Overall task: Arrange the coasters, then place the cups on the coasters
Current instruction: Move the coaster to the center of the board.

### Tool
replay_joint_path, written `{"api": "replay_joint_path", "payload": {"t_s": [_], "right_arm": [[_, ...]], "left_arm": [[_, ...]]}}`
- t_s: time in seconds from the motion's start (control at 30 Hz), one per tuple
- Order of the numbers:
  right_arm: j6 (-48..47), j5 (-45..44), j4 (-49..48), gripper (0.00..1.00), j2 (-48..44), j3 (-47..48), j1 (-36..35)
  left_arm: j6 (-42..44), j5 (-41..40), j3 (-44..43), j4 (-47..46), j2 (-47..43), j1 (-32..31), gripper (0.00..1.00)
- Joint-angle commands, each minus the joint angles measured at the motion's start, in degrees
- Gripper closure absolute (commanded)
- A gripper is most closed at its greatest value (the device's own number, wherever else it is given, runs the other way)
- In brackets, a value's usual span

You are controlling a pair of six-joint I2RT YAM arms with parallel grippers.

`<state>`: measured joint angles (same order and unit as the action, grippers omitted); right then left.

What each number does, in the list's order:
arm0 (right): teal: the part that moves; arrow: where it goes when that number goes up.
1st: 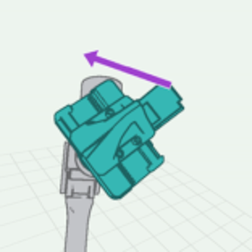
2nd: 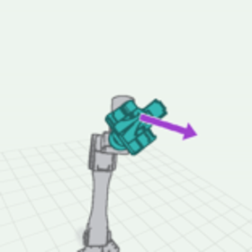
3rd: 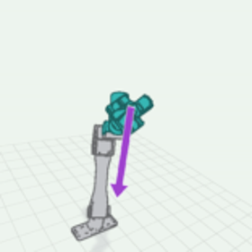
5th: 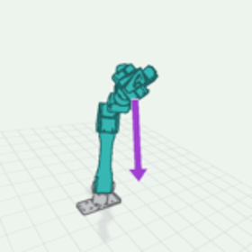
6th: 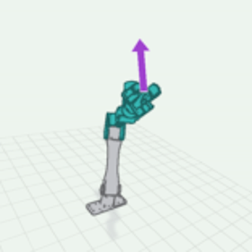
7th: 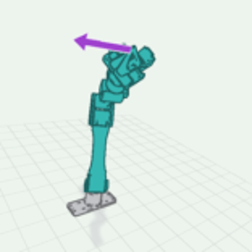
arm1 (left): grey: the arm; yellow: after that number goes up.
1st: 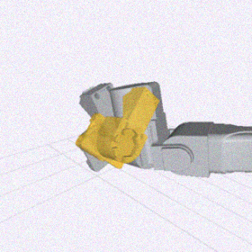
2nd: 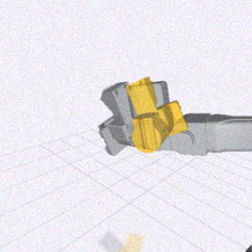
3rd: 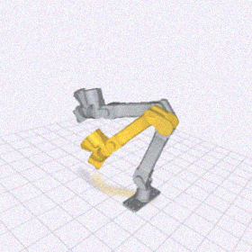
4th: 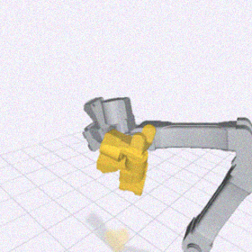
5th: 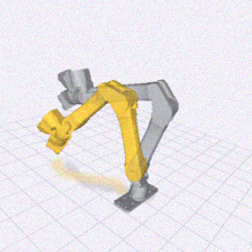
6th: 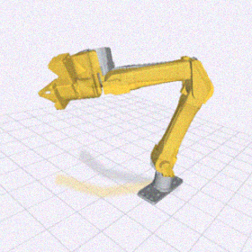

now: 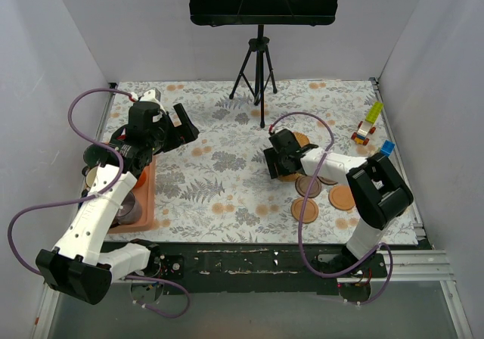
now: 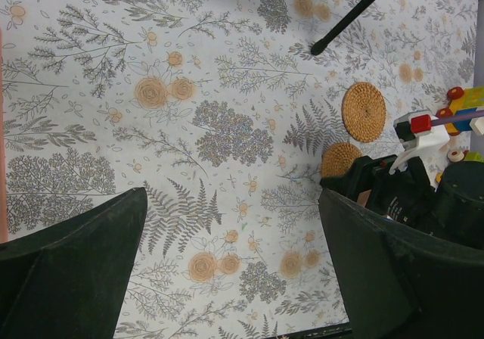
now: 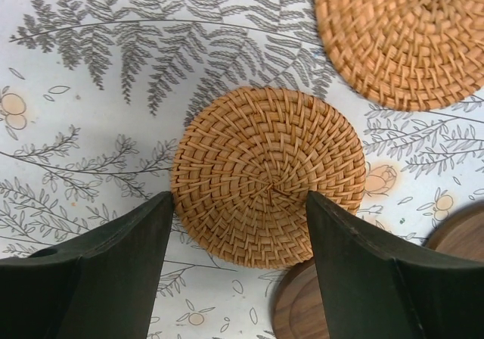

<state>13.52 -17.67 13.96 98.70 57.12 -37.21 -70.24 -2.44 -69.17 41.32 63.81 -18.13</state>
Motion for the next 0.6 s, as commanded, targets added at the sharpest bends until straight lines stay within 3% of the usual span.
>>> {"api": "replay_joint_path", "payload": {"t_s": [0.0,0.57], "right_arm": [[0.8,-3.0,6.7,0.23,0.5,-4.0,2.0],[2.5,-3.9,7.6,0.23,-1.6,-6.3,5.0]], "left_arm": [[0.9,-0.3,-1.6,-0.9,-0.5,-0.2,0.02],[0.9,-0.4,-1.1,-0.9,-1.6,-0.2,0.02]]}}
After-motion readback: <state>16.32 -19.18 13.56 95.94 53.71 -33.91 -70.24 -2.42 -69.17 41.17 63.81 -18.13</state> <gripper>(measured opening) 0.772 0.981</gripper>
